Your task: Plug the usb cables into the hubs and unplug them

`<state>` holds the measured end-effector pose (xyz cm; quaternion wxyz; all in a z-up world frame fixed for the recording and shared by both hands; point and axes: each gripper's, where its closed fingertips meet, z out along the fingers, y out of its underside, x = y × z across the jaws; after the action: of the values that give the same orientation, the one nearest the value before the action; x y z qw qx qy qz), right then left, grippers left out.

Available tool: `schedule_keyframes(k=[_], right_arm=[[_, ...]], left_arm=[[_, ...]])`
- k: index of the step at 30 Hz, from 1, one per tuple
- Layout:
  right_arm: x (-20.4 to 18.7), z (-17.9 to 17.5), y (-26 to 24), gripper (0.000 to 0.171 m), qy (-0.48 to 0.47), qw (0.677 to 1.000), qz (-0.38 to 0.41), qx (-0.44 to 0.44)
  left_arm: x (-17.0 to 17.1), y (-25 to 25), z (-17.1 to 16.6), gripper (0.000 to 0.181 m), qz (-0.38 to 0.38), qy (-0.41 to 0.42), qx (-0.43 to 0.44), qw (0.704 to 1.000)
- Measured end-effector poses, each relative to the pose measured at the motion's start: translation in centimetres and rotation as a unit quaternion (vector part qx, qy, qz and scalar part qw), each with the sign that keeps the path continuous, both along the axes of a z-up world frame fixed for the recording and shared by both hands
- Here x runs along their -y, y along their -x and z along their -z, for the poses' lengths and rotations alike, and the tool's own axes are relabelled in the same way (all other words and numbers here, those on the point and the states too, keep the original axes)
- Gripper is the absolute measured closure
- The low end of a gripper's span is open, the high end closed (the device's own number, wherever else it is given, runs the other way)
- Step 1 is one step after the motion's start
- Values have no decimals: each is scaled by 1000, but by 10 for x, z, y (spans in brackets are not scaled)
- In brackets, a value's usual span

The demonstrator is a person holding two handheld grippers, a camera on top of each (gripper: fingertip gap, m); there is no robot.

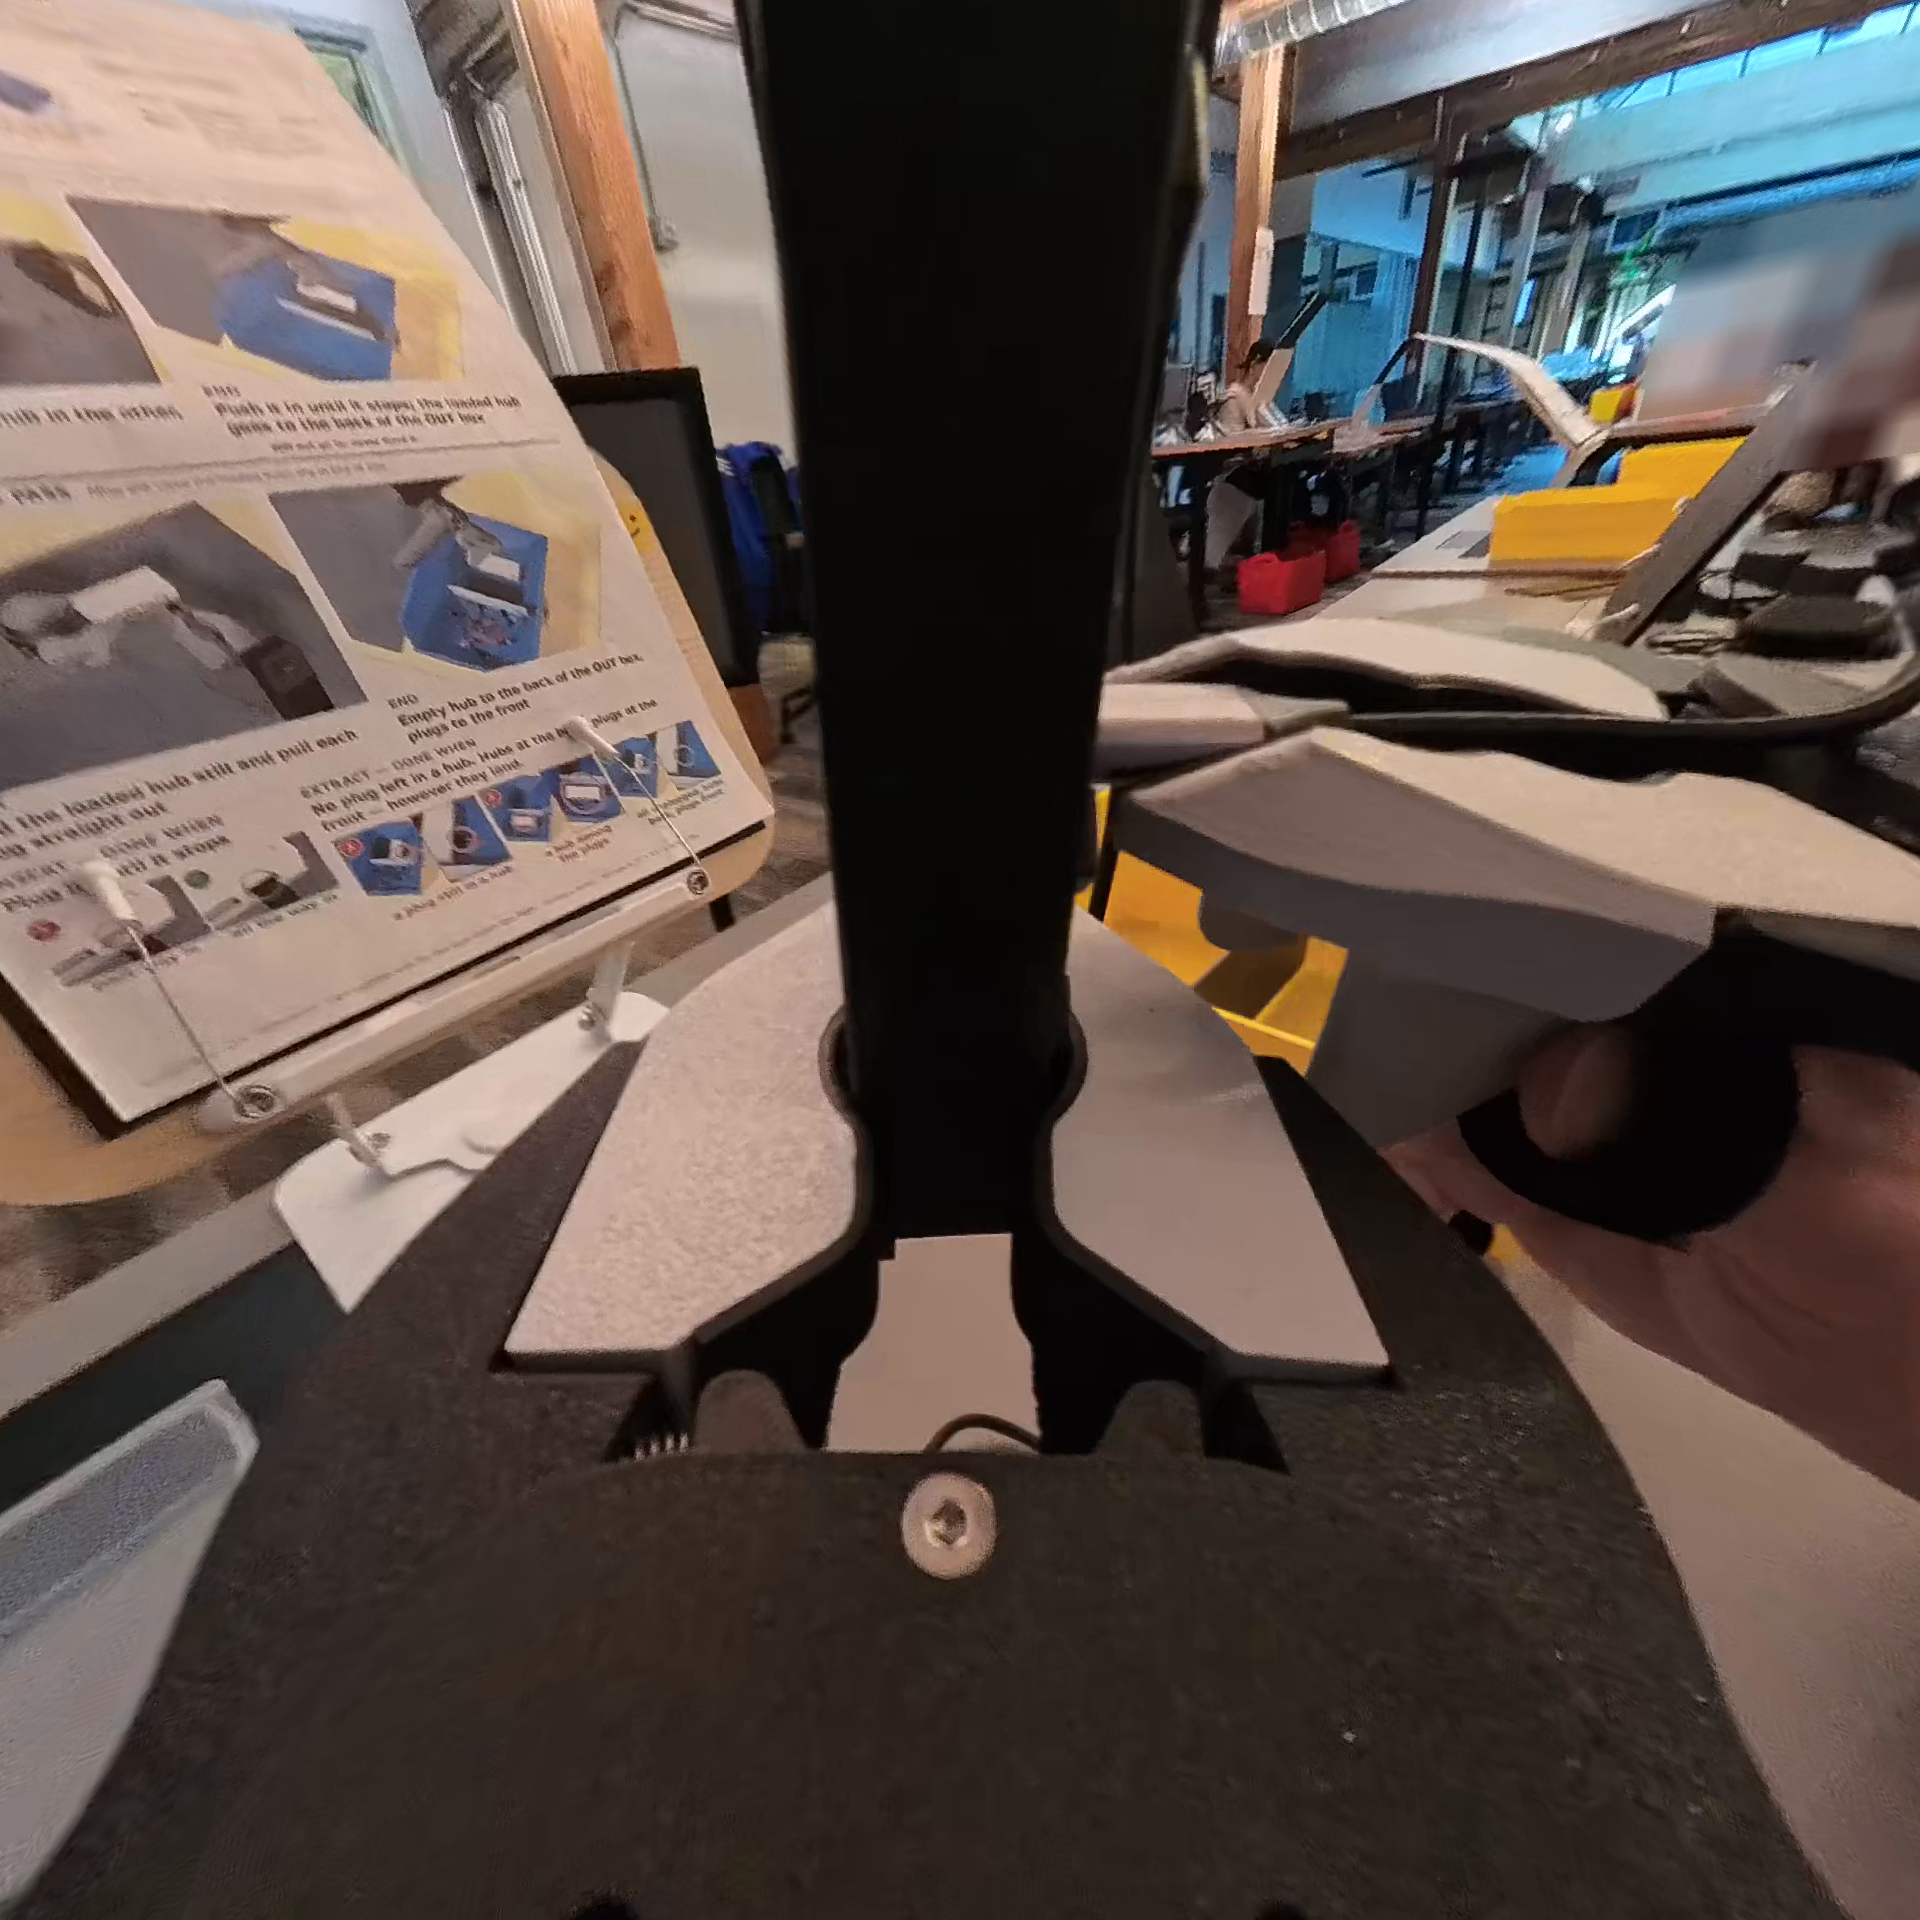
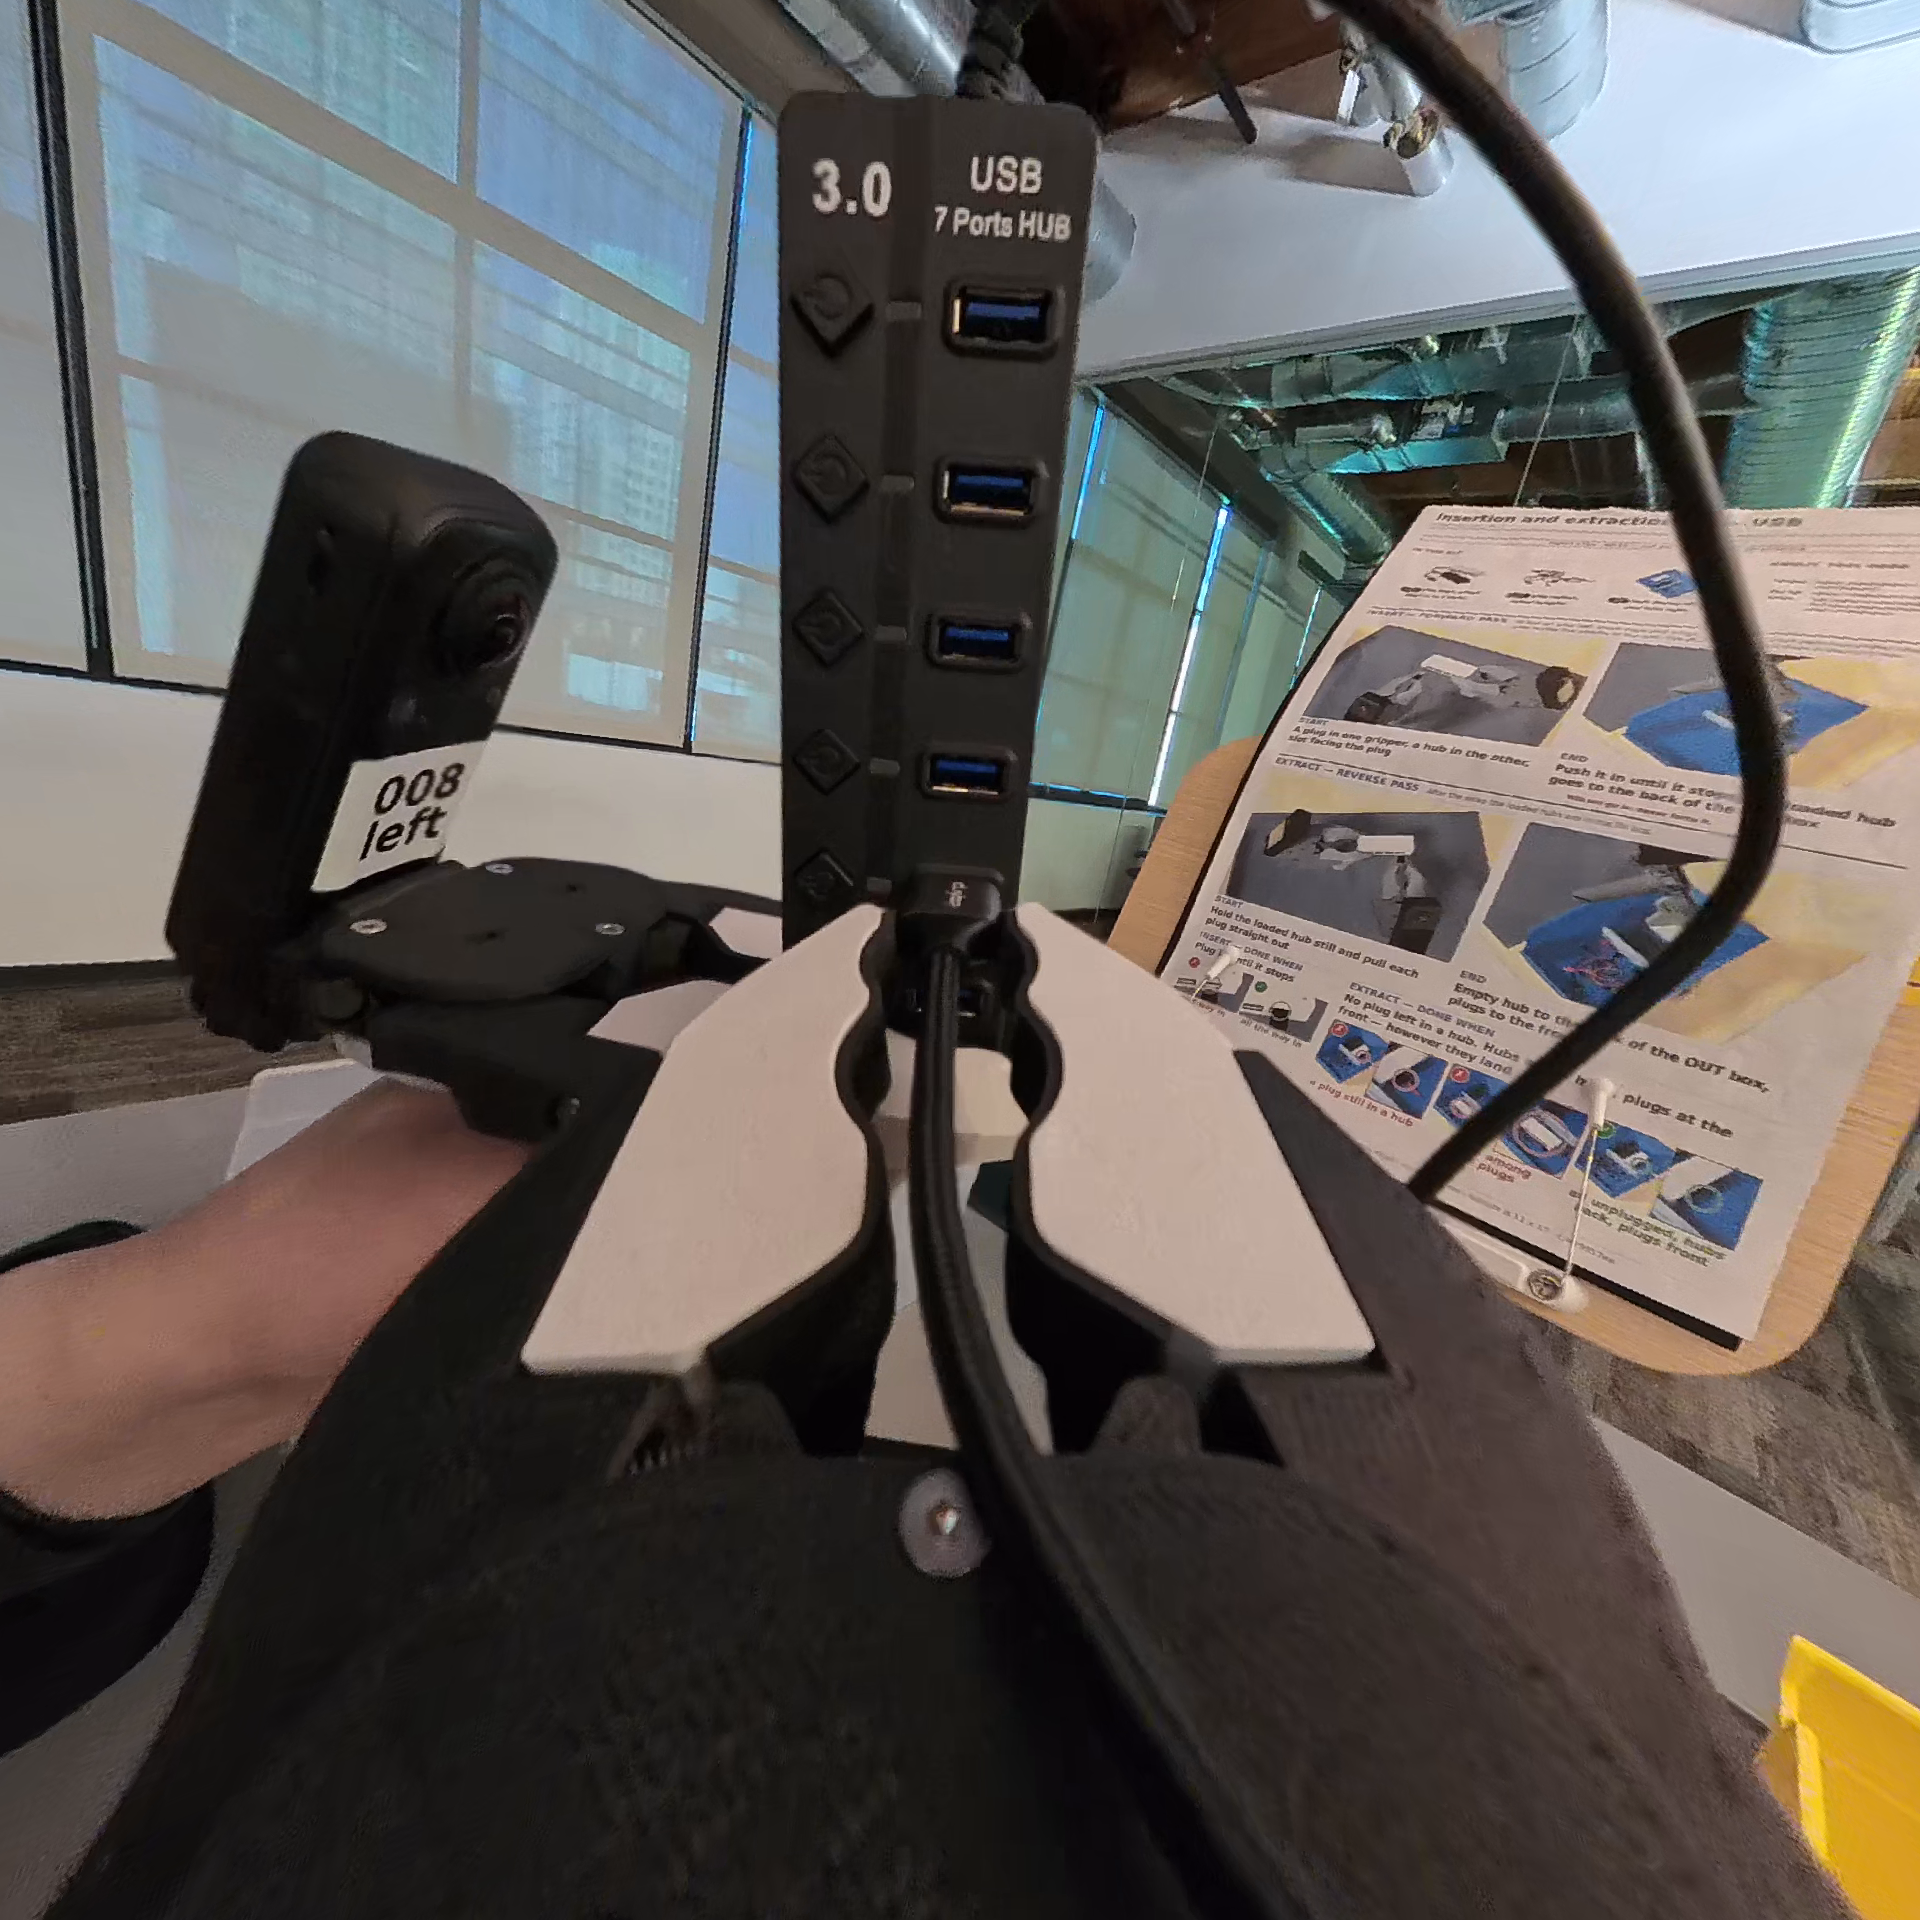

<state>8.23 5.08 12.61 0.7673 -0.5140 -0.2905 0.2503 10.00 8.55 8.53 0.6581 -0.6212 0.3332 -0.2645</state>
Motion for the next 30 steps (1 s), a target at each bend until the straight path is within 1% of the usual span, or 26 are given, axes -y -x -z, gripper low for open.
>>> schedule_keyframes(k=[3,6,8,11,14,16,19,21,23,24,25,27,28,29,30], right_arm=[[1,4,4,144,17,1000,-20,-10],[5,13,14,145,31,998,-51,-7],[11,27,30,145,46,996,-81,10],[30,50,59,145,46,989,-124,64],[68,51,80,147,10,980,-170,102],[97,35,87,148,8,974,-200,106],[125,-4,79,147,35,969,-221,102],[136,-36,64,147,40,967,-232,95],[135,-69,45,147,37,967,-227,106],[131,-85,35,146,26,969,-215,122],[119,-102,23,145,6,973,-183,138],[82,-138,-4,143,-52,982,-89,160],[63,-151,-15,142,-79,981,-57,169],[46,-157,-22,140,-89,978,-45,184],[31,-154,-25,134,-75,974,-55,207]], left_arm=[[-7,11,-2,156,1,28,28,999],[-18,34,-9,156,-14,38,55,998],[-26,51,-11,156,-34,40,58,997],[-33,70,-15,156,-42,52,77,995],[-35,80,-14,156,-25,74,81,994],[-34,80,-13,156,-3,83,76,994],[-27,72,-10,156,44,89,60,993],[-23,66,-5,156,69,90,39,993],[-18,61,0,156,90,91,20,992],[-17,58,2,156,96,92,13,991],[-15,55,4,156,105,94,6,990],[-9,48,7,156,128,94,-6,987],[-6,45,7,156,137,92,-11,986],[-2,42,7,156,149,92,-13,985],[2,38,7,156,162,92,-13,983]])
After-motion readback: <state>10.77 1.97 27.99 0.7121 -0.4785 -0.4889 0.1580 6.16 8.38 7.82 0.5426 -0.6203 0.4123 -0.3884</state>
